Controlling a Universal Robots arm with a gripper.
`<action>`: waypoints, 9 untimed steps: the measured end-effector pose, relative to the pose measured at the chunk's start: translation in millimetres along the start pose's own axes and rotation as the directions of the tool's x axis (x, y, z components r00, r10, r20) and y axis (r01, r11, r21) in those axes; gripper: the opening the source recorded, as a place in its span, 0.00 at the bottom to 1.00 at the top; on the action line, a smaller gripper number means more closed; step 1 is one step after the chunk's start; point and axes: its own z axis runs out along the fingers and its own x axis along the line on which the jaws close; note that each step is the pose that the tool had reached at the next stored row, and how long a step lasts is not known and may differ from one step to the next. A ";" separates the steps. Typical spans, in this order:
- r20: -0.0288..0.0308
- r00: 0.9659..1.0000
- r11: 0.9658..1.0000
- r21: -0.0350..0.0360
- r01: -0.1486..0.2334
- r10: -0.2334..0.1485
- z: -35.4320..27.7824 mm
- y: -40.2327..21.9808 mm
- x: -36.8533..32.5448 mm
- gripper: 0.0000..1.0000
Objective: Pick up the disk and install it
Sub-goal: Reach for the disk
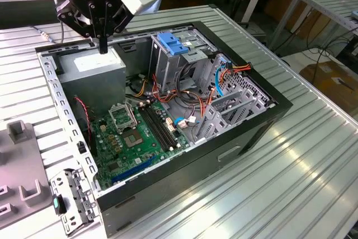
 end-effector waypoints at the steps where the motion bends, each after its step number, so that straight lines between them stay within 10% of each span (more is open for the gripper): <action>1: 0.000 1.000 1.000 0.000 0.000 0.000 0.0 0.0 0.6 0.11; 9: -0.003 1.000 1.000 0.000 0.000 0.000 0.1 -0.5 6.0 0.11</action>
